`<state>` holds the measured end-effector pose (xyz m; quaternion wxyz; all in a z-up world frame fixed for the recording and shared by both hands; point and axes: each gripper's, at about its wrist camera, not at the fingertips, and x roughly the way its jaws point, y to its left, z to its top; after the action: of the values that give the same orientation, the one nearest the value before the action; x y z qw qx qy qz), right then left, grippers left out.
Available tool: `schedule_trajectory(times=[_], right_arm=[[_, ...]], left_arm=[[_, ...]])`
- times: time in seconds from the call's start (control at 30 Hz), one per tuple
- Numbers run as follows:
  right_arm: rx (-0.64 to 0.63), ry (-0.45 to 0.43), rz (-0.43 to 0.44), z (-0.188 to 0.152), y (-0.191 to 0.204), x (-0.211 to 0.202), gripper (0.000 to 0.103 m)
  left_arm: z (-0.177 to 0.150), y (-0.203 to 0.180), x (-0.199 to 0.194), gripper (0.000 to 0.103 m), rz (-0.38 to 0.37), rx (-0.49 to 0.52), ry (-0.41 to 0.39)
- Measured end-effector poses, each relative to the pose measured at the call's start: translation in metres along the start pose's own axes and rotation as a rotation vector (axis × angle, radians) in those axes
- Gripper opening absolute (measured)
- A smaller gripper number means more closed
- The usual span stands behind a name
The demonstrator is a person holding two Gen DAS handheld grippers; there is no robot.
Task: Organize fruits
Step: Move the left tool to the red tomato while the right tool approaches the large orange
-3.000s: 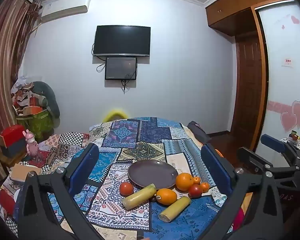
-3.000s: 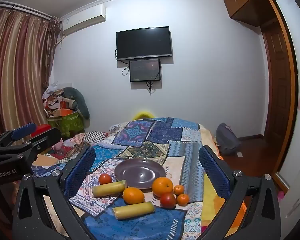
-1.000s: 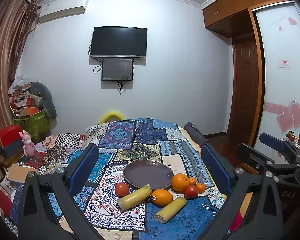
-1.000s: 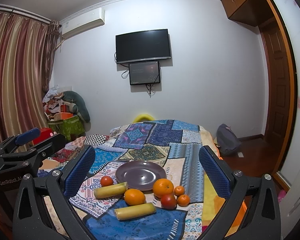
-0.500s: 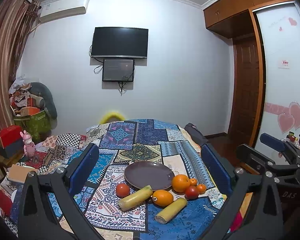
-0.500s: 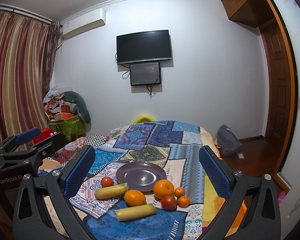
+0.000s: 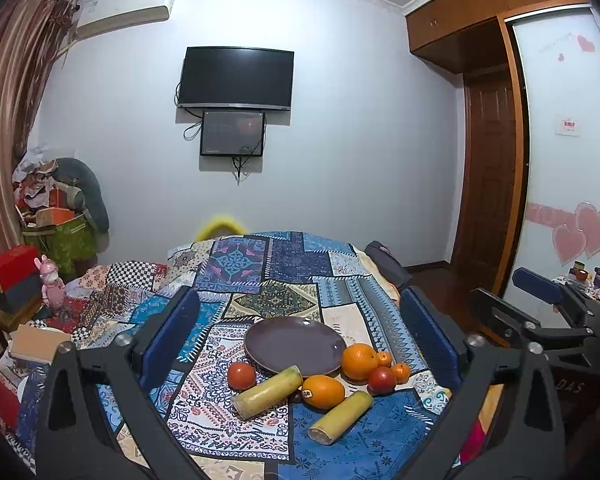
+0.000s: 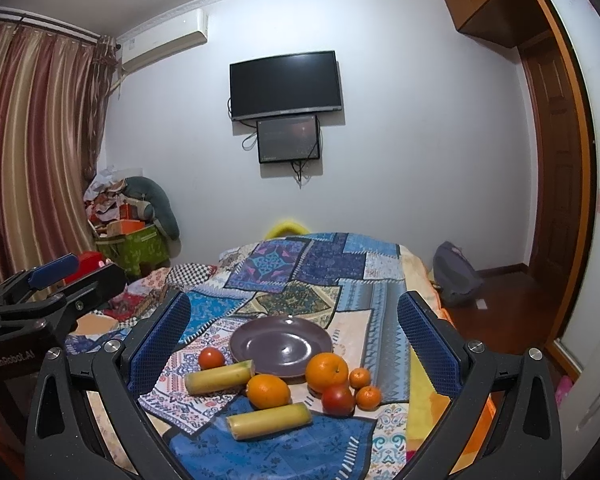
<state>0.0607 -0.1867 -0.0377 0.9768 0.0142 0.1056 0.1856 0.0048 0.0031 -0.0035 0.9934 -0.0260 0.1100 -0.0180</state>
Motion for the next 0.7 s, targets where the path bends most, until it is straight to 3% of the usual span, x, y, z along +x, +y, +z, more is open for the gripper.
schedule_trajectory(times=[0.27, 0.43, 0.7], right_arm=[[0.023, 0.073, 0.031, -0.009, -0.012, 0.020, 0.087], [0.026, 0.148, 0.054, -0.018, -0.019, 0.042, 0.071], [0.030, 0.263, 0.066, -0.032, -0.030, 0.080, 0.060]], left_arm=[[-0.007, 0.011, 0.022, 0.077, 0.005, -0.016, 0.070], [-0.016, 0.023, 0.044, 0.069, 0.009, -0.017, 0.135], [-0.034, 0.048, 0.091, 0.067, 0.039, -0.050, 0.258]])
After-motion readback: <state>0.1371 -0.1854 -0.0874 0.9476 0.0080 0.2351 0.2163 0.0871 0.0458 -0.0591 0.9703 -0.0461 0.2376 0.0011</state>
